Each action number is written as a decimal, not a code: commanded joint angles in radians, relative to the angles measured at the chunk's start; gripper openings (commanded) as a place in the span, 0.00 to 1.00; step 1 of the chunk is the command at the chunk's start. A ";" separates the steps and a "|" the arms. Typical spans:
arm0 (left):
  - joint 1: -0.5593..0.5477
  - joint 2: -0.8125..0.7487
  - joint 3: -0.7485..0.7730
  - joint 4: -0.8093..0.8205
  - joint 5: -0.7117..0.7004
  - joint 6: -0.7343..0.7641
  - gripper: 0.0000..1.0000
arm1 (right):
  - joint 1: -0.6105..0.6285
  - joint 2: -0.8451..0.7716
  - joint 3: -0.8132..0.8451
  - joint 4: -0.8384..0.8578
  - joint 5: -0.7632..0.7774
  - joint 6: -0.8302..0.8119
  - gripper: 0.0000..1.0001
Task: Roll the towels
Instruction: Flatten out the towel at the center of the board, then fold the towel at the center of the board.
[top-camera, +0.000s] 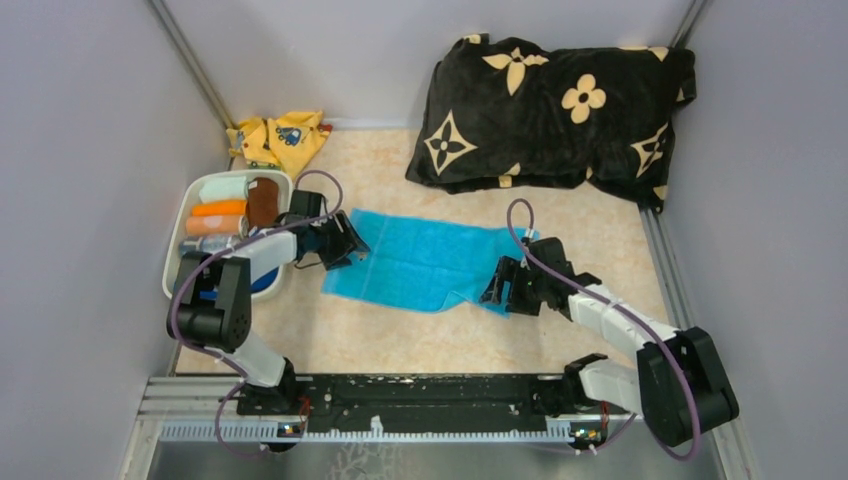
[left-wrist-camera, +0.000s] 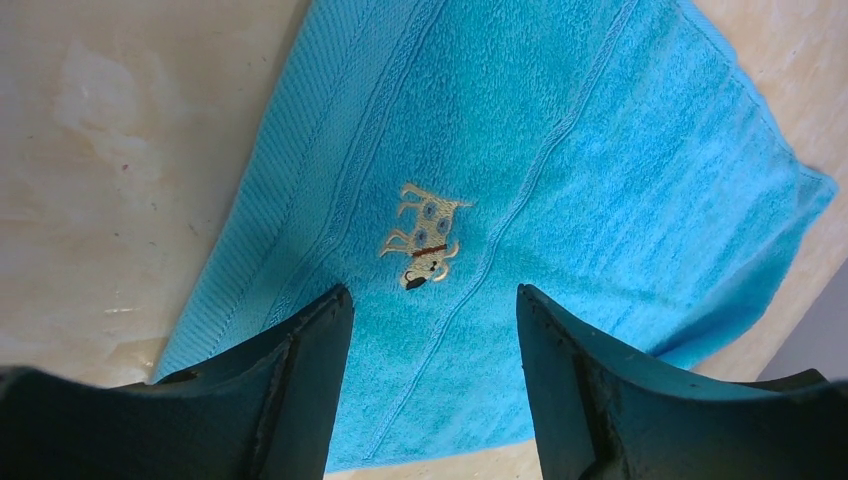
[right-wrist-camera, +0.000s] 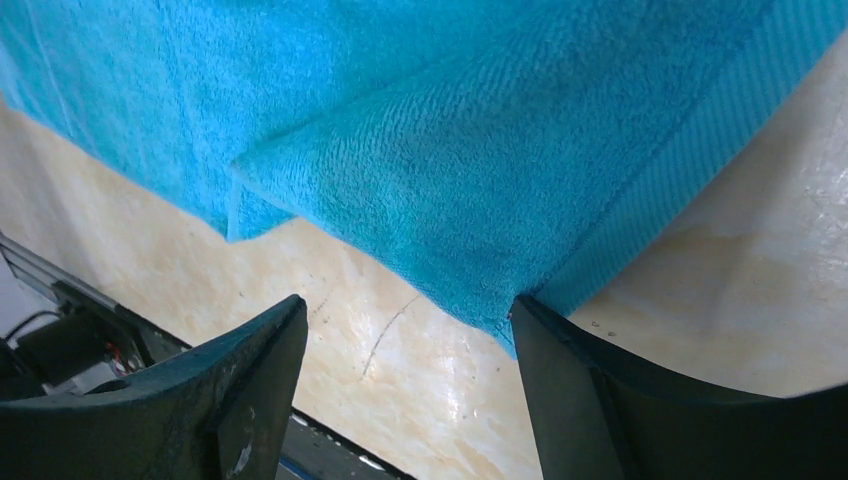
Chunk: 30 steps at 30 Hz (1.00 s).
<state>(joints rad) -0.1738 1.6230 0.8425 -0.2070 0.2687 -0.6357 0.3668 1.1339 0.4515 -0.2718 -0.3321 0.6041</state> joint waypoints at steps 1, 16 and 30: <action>0.018 0.002 -0.067 -0.097 -0.124 0.023 0.69 | 0.003 -0.005 0.000 -0.031 0.123 0.081 0.75; 0.020 -0.201 -0.072 -0.224 -0.085 0.058 0.73 | -0.113 -0.202 0.128 -0.359 0.278 0.093 0.78; 0.072 0.001 0.345 -0.352 -0.211 0.421 0.74 | -0.172 0.356 0.717 -0.404 0.297 -0.590 0.80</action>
<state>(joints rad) -0.1200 1.5665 1.1465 -0.4873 0.0937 -0.3176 0.2100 1.3655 1.0714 -0.6456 -0.0772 0.2165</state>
